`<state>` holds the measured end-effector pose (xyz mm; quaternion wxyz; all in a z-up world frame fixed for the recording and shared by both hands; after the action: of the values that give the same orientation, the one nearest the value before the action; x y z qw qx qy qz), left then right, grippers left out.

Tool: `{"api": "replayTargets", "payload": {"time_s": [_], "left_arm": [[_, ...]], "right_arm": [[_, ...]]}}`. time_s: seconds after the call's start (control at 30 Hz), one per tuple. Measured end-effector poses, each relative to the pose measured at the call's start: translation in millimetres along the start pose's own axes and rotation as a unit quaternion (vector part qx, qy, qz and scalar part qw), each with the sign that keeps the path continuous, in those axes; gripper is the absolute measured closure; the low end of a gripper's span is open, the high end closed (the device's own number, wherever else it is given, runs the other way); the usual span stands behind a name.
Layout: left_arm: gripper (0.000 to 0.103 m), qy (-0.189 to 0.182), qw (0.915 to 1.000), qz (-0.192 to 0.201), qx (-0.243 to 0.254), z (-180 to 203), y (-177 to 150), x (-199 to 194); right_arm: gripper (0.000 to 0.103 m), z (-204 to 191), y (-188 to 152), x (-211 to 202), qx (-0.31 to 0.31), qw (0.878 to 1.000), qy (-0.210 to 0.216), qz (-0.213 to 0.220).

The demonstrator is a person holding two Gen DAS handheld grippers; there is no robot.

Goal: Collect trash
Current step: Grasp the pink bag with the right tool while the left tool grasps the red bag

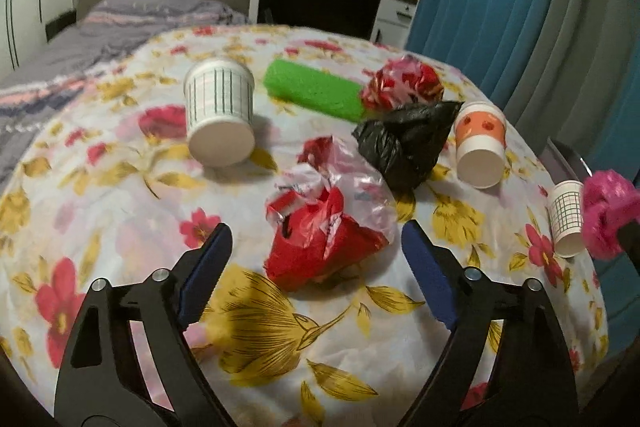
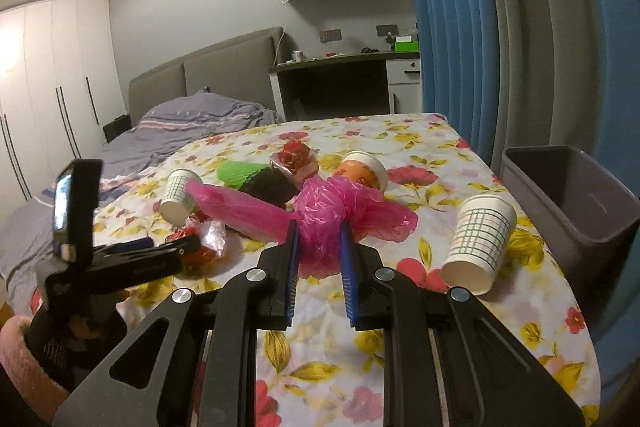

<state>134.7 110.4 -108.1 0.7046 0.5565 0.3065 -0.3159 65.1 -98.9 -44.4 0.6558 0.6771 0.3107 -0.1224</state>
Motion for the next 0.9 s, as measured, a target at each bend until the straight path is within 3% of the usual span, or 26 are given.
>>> {"api": "replayTargets", "payload": {"time_s": [0.27,0.47,0.9], "left_arm": [[0.047,-0.040,0.9980,-0.033,-0.035,-6,-1,14],[0.068,-0.056,0.9969,-0.028,-0.047,-8,-3,11],[0.071,-0.027,0.9977,0.060,-0.015,16,-13,-46]], "right_arm": [[0.083,10,-5,-7,0.006,1.000,0.001,0.006],[0.083,17,-7,-11,0.010,1.000,0.003,0.011],[0.083,28,-8,-34,0.021,0.999,-0.003,0.038]]}}
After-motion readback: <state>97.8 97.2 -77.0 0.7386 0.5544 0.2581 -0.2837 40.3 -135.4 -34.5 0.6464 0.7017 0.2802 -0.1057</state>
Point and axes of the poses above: each gripper's, at about its wrist camera, not at the fingertips, and x roughly the way its jaws point, z to its right, y to its top, the point moved 3 cm from there along x, roughly the way its jaws point, and after that the axes turned 9 degrees about -z, right-handed, at the moved point
